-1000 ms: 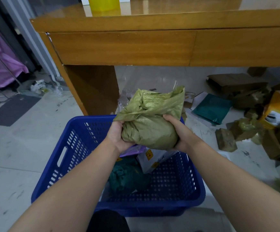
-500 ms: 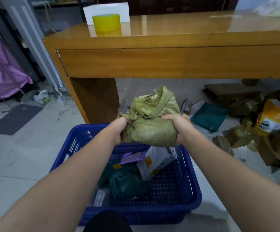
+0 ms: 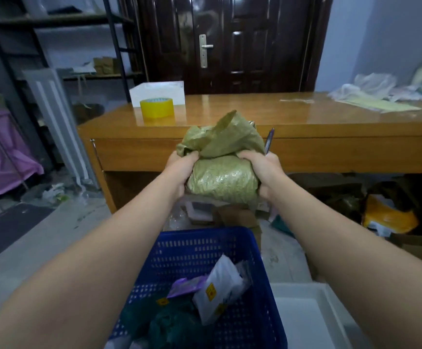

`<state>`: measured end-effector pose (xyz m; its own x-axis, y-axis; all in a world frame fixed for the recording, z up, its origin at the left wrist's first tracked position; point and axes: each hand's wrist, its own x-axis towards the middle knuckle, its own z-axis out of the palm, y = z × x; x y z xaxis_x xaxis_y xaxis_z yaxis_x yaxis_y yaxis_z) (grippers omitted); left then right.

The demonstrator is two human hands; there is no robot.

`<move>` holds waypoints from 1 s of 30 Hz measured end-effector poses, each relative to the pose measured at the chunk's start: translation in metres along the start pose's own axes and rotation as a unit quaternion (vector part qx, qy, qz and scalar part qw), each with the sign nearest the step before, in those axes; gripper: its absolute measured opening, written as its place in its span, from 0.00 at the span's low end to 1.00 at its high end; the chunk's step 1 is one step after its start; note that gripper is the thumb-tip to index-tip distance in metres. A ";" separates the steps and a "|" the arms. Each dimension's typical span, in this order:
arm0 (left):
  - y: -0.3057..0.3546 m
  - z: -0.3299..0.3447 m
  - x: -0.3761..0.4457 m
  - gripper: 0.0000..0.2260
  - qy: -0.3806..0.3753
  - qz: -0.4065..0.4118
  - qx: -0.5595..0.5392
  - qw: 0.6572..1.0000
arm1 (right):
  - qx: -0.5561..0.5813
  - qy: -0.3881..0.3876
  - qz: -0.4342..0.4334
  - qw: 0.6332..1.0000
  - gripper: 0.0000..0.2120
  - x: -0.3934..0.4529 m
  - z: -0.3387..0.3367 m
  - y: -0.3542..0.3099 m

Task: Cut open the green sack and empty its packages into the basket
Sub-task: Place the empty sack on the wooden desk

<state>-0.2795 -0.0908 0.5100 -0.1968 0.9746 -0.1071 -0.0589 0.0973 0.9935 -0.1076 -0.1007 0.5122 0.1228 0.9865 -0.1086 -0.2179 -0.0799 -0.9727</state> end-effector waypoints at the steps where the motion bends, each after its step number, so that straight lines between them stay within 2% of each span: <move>1: 0.013 0.006 0.006 0.19 0.010 0.025 -0.008 1.000 | 0.017 -0.014 -0.007 1.000 0.22 0.002 0.000 -0.014; 4: 0.047 0.025 0.022 0.19 0.004 0.079 -0.033 0.996 | 0.045 -0.038 -0.016 0.998 0.24 0.011 -0.003 -0.048; 8: 0.074 0.050 0.042 0.17 -0.001 0.089 -0.035 0.995 | 0.031 0.001 -0.040 0.999 0.28 0.035 -0.006 -0.077; 12: 0.087 0.067 0.062 0.16 0.016 0.096 -0.030 0.995 | 0.021 0.024 -0.063 0.997 0.22 0.063 -0.007 -0.091; 16: 0.103 0.078 0.073 0.31 0.076 0.066 0.003 0.995 | 0.008 0.032 -0.093 0.995 0.17 0.089 -0.006 -0.105; 17: 0.107 0.082 0.077 0.31 0.099 0.064 0.012 0.993 | -0.002 0.039 -0.100 0.994 0.17 0.095 -0.006 -0.109; 20: 0.117 0.091 0.091 0.22 0.176 0.093 0.029 0.980 | -0.030 0.071 -0.134 0.988 0.17 0.115 -0.005 -0.124; 22: 0.123 0.092 0.095 0.16 0.208 0.107 0.066 0.970 | -0.054 0.088 -0.153 0.983 0.16 0.128 -0.004 -0.131; 25: 0.129 0.087 0.104 0.08 0.211 0.151 0.187 0.947 | -0.093 0.117 -0.171 0.974 0.19 0.144 0.001 -0.141; 27: 0.131 0.085 0.111 0.10 0.209 0.200 0.281 0.915 | -0.127 0.140 -0.177 0.966 0.21 0.153 0.003 -0.146; 30: 0.135 0.085 0.124 0.10 0.198 0.243 0.351 0.882 | -0.162 0.138 -0.188 0.959 0.15 0.171 0.005 -0.149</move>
<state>-0.2286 0.0598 0.6336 -0.3666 0.8023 0.4711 0.7205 -0.0755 0.6893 -0.0592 0.0808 0.6394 0.3958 0.8820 0.2559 0.1988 0.1898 -0.9615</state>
